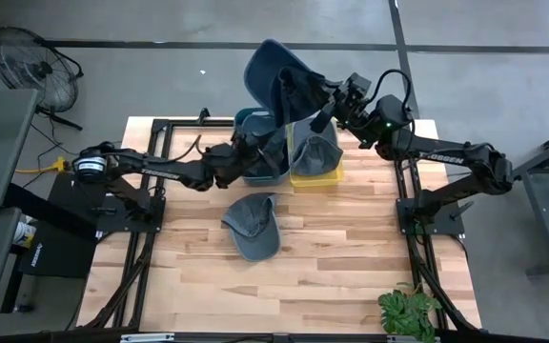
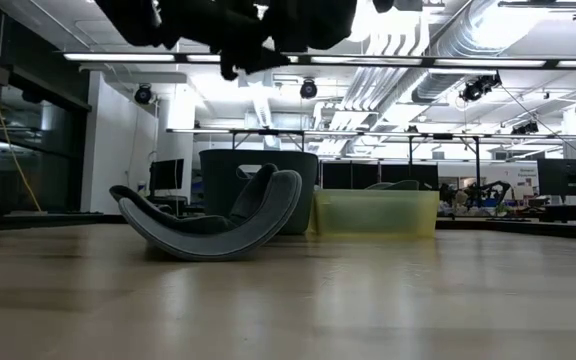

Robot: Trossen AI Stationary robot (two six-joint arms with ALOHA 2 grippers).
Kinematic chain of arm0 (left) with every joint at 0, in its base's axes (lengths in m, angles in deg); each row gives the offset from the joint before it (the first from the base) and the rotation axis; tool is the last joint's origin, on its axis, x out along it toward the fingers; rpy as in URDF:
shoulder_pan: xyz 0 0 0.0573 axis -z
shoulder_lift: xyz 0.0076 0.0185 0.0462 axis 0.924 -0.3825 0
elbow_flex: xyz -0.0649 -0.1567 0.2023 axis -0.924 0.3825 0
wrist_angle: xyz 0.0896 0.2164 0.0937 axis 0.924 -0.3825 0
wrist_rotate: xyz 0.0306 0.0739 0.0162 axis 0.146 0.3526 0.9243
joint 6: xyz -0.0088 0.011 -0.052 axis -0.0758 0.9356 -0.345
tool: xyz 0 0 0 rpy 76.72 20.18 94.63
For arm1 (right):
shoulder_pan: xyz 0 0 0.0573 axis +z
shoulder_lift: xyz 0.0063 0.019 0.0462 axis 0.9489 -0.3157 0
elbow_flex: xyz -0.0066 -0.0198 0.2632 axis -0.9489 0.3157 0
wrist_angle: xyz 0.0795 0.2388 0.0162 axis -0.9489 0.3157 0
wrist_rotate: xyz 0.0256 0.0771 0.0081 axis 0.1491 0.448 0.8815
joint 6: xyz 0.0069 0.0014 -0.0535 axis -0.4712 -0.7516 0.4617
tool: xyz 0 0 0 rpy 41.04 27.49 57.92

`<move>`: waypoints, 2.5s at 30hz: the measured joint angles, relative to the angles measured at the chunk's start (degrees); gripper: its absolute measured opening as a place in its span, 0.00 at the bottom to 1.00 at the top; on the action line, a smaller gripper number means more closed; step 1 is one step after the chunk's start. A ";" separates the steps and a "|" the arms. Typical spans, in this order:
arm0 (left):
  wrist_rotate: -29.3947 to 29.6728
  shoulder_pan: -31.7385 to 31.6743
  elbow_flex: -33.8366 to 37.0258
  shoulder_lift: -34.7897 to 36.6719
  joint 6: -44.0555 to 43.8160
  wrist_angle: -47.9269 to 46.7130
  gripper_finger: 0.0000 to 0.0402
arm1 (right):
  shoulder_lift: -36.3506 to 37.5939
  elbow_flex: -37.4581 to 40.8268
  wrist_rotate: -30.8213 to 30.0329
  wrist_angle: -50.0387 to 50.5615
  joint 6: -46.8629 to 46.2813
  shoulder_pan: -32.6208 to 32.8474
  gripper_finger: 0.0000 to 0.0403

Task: Pick & Place hat
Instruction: Put the blue cap into the blue bin

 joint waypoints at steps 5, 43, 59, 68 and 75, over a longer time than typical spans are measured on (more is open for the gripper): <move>0.22 -0.26 -2.18 -2.68 -0.01 3.22 0.50 | 0.00 0.00 -0.58 0.04 -0.02 0.00 0.01; 11.01 1.08 -12.90 -8.61 -8.45 -9.24 0.50 | 2.45 0.04 -0.35 6.71 2.93 -3.31 0.01; 5.76 -1.44 -12.88 -8.59 -9.79 -3.70 0.50 | 2.56 0.04 0.59 8.24 2.93 -3.41 0.01; 4.56 -1.46 -12.88 -8.59 -9.79 -3.16 0.50 | 2.56 0.04 0.67 8.34 2.93 -3.41 0.01; 4.70 -1.46 -12.88 -8.59 -8.97 0.71 0.50 | 2.56 0.04 2.00 10.21 1.52 -3.41 0.01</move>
